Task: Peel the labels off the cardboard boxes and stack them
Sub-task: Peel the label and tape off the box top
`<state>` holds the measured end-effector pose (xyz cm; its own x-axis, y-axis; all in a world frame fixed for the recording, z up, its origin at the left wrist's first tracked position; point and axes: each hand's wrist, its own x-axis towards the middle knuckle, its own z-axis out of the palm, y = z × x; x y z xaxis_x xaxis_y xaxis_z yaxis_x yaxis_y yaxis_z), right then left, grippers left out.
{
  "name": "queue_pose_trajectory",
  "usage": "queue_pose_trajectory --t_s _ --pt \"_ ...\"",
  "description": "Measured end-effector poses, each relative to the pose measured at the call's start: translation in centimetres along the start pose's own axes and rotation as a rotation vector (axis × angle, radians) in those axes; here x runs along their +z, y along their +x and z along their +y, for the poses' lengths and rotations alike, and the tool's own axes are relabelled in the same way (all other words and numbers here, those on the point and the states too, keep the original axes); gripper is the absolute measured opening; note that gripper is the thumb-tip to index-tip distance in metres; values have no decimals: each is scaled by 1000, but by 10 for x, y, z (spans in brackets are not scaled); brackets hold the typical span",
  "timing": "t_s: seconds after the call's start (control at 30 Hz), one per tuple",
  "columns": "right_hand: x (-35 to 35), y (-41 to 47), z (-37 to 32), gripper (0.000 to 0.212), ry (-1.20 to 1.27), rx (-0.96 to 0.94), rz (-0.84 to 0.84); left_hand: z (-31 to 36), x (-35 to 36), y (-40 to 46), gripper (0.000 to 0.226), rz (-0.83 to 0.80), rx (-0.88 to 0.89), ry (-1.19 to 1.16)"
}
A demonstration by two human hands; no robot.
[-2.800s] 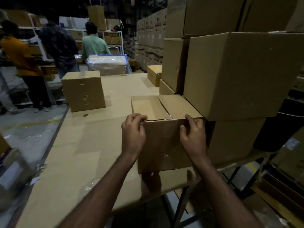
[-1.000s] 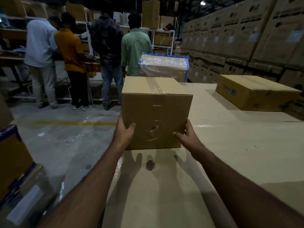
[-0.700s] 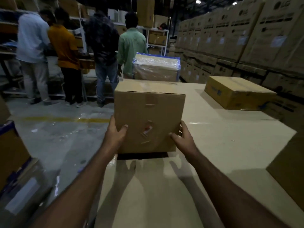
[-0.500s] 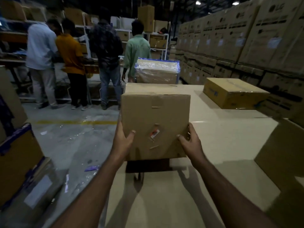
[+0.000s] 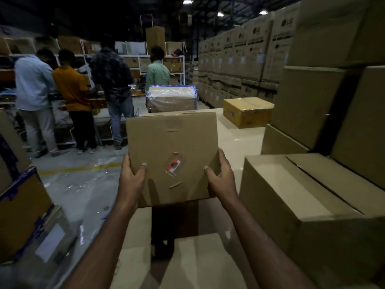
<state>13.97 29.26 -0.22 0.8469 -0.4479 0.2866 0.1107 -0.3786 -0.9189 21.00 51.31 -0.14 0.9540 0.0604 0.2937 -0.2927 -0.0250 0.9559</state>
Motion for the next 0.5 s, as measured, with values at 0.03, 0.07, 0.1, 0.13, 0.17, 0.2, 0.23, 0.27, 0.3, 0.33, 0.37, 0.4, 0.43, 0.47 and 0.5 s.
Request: queue_pose_trajectory --t_s 0.03,0.07,0.1,0.13,0.17,0.2,0.23,0.27,0.3,0.33,0.37,0.4,0.43,0.47,0.5 --pt "-12 -12 -3 75 -16 -19 22 8 1 -16 47 -1 17 -11" --pt "-23 -24 -5 75 -23 -38 43 15 3 -30 45 -1 24 -13" --pt "-34 -37 -8 75 -20 -59 58 21 4 -45 45 0 28 -10" --pt "-45 -50 -9 75 -17 -72 67 28 5 -60 46 -3 33 -5" --pt "-55 -64 -12 75 -10 -87 68 34 5 -75 48 -5 39 0" --pt "-66 -78 -15 75 -2 -96 65 41 4 -89 50 -8 46 7" --pt "-76 -91 -18 75 0 -110 61 46 3 -102 51 -10 51 15" --pt "-85 -103 -19 75 -9 -128 58 51 1 -115 52 -9 59 26" --pt "-92 -114 -21 75 -23 -151 57 57 -1 -127 52 -2 69 39" --pt "-99 -124 -22 75 -35 -174 62 62 -2 -138 52 7 79 57" --pt "-104 -133 -23 76 -42 -193 69 67 -3 -149 52 20 87 77" --pt "-108 -141 -24 76 -42 -206 73 71 -4 -159 52 31 94 90" --pt "-112 -148 -25 75 -40 -211 72 74 -6 -168 51 40 96 99" --pt "-115 -154 -26 74 -38 -215 67 77 -8 -177 52 50 96 107" --pt "-117 -161 -26 73 -39 -218 60 79 -10 -184 53 60 91 115"
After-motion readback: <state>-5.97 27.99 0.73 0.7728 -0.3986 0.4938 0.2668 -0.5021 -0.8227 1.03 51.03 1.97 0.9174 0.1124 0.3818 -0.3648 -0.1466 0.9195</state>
